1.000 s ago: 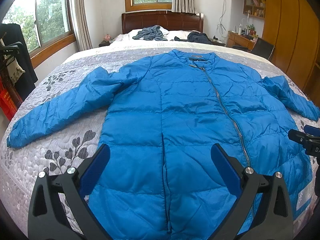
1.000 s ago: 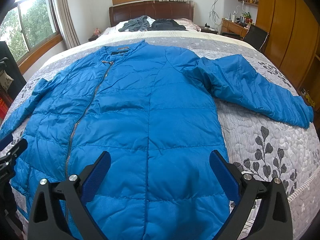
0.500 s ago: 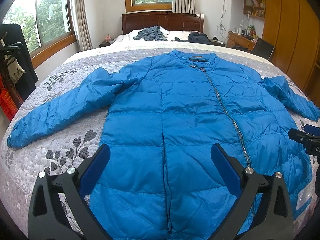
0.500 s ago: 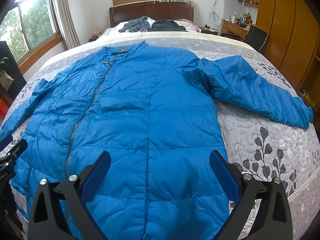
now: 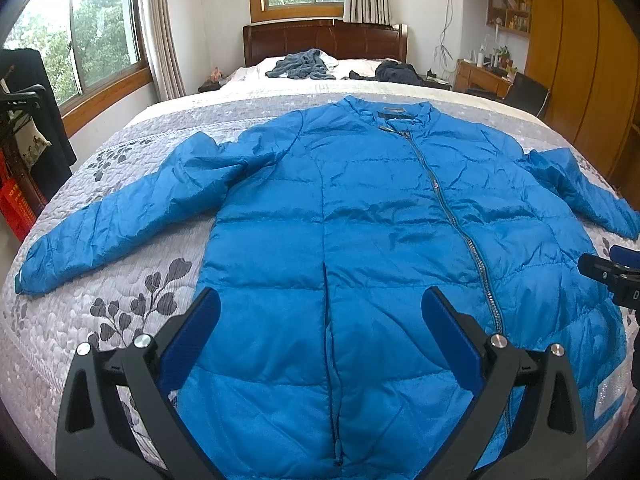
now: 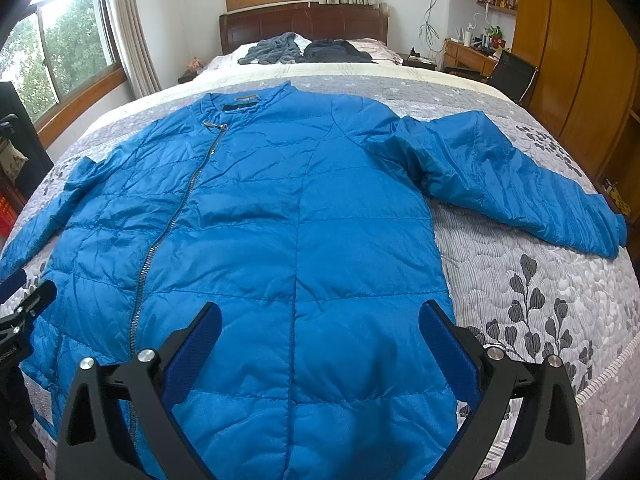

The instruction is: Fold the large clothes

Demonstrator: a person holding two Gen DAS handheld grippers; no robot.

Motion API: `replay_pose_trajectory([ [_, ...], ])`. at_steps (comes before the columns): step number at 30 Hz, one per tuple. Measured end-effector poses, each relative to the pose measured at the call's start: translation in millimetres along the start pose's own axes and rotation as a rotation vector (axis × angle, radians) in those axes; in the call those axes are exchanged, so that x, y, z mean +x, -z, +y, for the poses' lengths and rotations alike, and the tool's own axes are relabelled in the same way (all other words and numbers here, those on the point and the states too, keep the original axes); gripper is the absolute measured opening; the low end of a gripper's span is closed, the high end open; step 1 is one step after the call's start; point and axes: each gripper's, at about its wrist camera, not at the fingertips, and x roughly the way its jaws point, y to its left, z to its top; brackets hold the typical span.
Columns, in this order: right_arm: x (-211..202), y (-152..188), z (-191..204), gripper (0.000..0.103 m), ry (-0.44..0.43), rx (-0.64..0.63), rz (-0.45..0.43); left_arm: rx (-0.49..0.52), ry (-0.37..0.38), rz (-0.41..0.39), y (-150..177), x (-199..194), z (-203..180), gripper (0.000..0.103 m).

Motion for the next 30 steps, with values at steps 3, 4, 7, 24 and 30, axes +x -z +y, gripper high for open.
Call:
replay_pose_trajectory([
  [3,-1,0,0,0.099,0.013,-0.011,-0.013,0.009,0.001,0.012,0,3,-2,0.100],
  [4,-1,0,0,0.099,0.018,-0.015,-0.018,0.013,0.001,0.018,0,5,-3,0.100],
  [7,-3,-1,-6,0.099,0.015,-0.013,-0.051,0.021,0.015,0.040,-2,12,-8,0.100],
  [24,20,-54,-320,0.099,0.242,0.534,0.023,0.112,0.135,0.013,-93,56,-124,0.100],
  [30,45,-44,-422,0.099,0.253,0.698,0.082,0.097,0.169,0.018,-102,82,-156,0.100],
])
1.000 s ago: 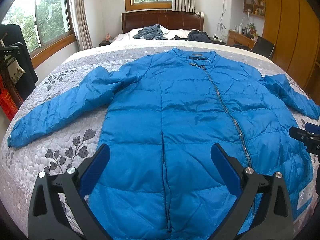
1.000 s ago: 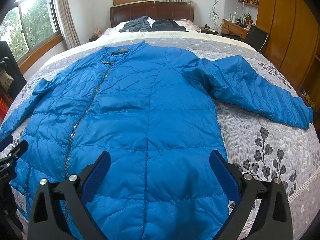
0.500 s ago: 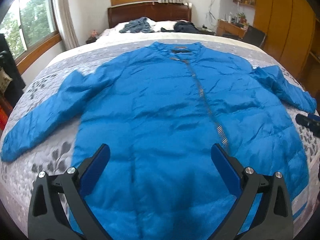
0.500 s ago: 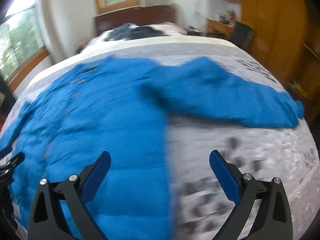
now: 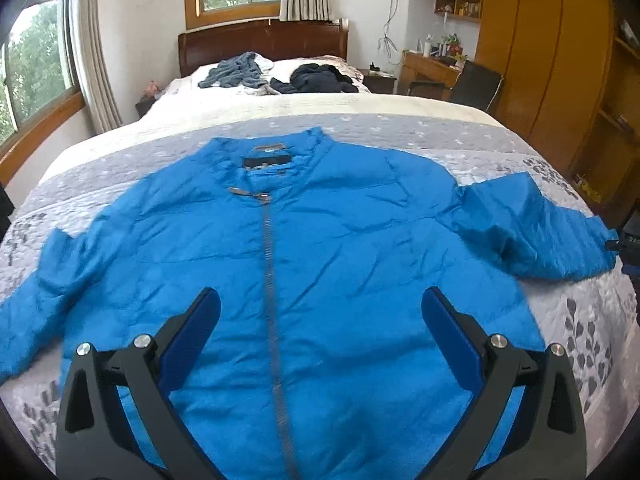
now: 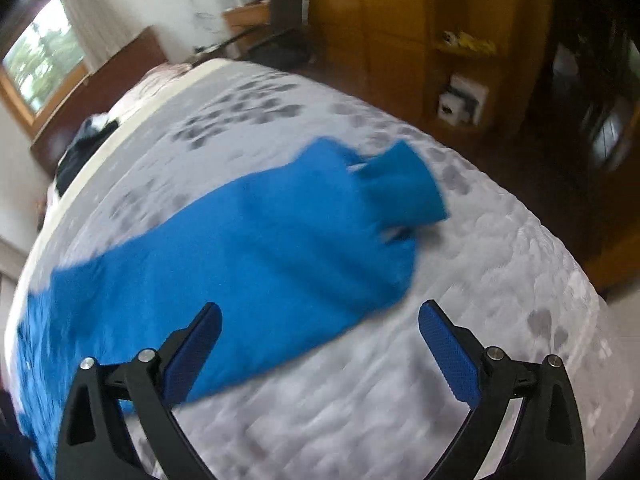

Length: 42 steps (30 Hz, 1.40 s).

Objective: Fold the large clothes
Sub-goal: 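Grasp the blue jacket's sleeve cuff with the right tool, then fold the held sleeve across the jacket front and open the right tool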

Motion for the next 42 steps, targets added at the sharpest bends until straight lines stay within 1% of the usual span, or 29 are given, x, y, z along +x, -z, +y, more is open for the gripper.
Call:
replay_pose_trajectory([
  [2,12,-7,-11,0.096,0.017,0.013,0.018,-0.004,0.005,0.014,0,9,-3,0.100],
  [4,25,-13,-21,0.095,0.004,0.027,0.044,0.000,0.006,0.030,2,16,-6,0.100],
  [6,28,-17,-22,0.094,-0.022,0.025,0.024,0.008,-0.001,0.037,5,20,-6,0.100],
  [7,28,-18,-20,0.092,-0.023,0.017,0.016,0.010,-0.005,0.037,5,21,-5,0.100],
  [10,29,-22,-16,0.071,-0.048,0.001,-0.002,0.006,-0.012,0.034,6,20,-4,0.100],
  [11,27,-22,-13,0.063,-0.043,-0.006,-0.007,0.004,-0.008,0.034,7,19,-4,0.100],
  [12,28,-25,-10,0.059,-0.043,-0.012,-0.010,0.003,-0.006,0.035,6,17,-3,0.100],
  [13,27,-25,-9,0.049,-0.044,-0.016,-0.015,0.004,-0.003,0.034,6,16,-2,0.100],
  [14,24,-25,-8,0.043,-0.059,-0.016,-0.018,0.005,-0.001,0.032,6,14,0,0.100],
  [16,21,-27,-10,0.036,-0.082,-0.013,-0.021,0.010,0.006,0.028,7,8,2,0.100],
  [19,19,-25,-14,0.033,-0.070,-0.005,-0.023,0.000,0.015,0.034,8,3,10,0.100],
  [22,20,-25,-12,0.031,-0.055,0.010,-0.018,-0.044,-0.006,0.055,9,3,28,0.100],
  [24,11,-24,-7,0.029,-0.056,0.005,-0.042,-0.090,0.000,0.076,11,3,45,0.100],
  [26,-6,-22,2,0.027,-0.078,-0.006,-0.078,-0.119,-0.003,0.078,11,2,59,0.100],
  [29,-39,-19,23,0.027,-0.166,-0.031,-0.128,-0.143,-0.036,0.064,12,-3,78,0.100],
  [30,-55,-16,38,0.027,-0.208,-0.063,-0.145,-0.150,-0.048,0.057,12,-6,85,0.100],
  [31,-63,-14,48,0.027,-0.225,-0.087,-0.155,-0.155,-0.053,0.053,13,-7,89,0.100],
  [34,-94,2,94,0.027,-0.296,-0.197,-0.183,-0.167,-0.060,0.044,14,-13,101,0.100],
  [35,-104,10,116,0.027,-0.325,-0.243,-0.189,-0.169,-0.066,0.040,15,-15,104,0.100],
  [42,-128,59,228,0.027,-0.468,-0.433,-0.166,-0.172,-0.083,0.020,20,-24,127,0.100],
])
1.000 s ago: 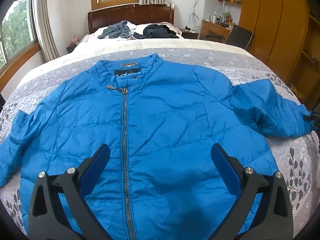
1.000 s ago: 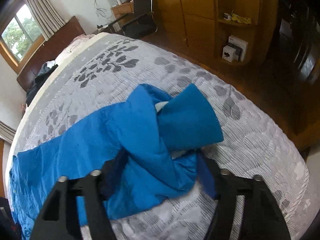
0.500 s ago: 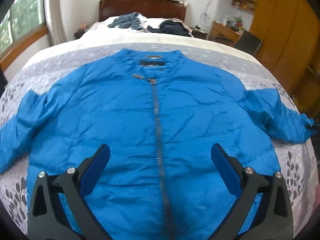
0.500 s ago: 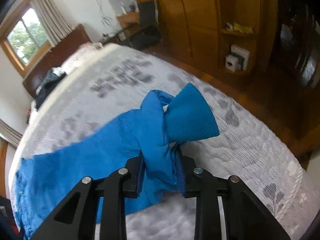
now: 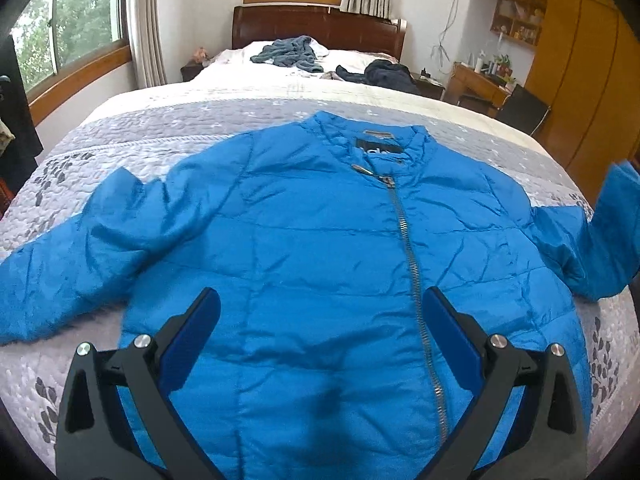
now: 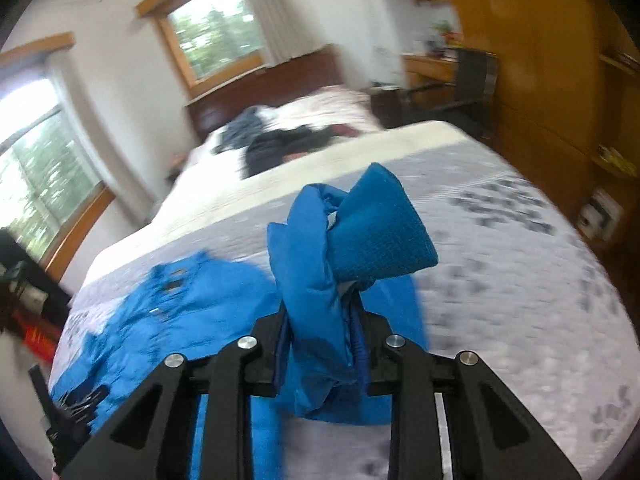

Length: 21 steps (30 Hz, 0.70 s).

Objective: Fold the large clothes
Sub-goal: 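Fold the held sleeve across the jacket front and open the right tool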

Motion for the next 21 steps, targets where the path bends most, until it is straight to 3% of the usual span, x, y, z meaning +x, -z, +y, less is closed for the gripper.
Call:
replay_pose_trajectory([
  [8,53,20,120,0.026,-0.165,-0.171,0.083,-0.032,-0.026,-0.014,-2,-4,30,0.100],
  [12,85,45,169,0.026,-0.195,-0.241,0.164,-0.041,-0.034,-0.010,-3,-2,39,0.100],
  [21,146,99,221,0.029,-0.205,-0.354,0.319,-0.062,-0.032,0.005,-5,4,54,0.100],
])
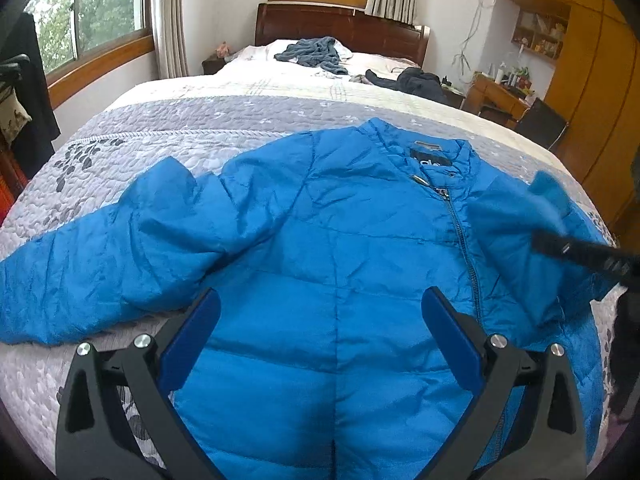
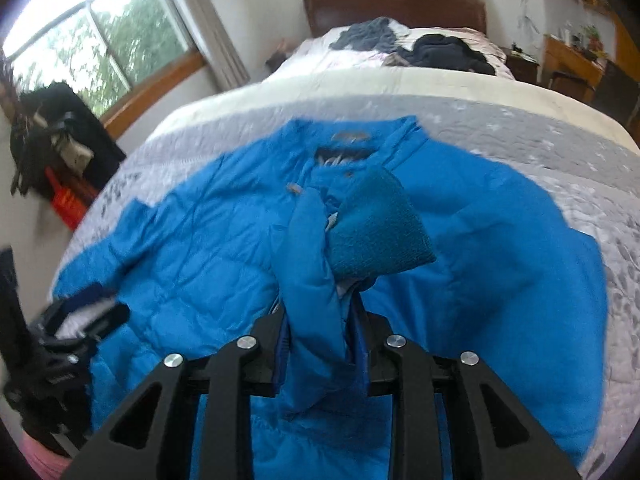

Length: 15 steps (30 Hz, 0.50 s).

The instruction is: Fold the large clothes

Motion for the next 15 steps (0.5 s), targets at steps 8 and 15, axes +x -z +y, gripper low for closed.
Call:
replay_pose_trajectory([
  [8,-35,5,10,0.054,-0.258,-0.087,-0.023,-0.003,0.035,0.038,-5,6,-6,0.100],
  [15,-83,11,-58,0.055,-0.192,0.057,-0.158,-0.036,0.172,0.113,-9,21,-31,0.100],
])
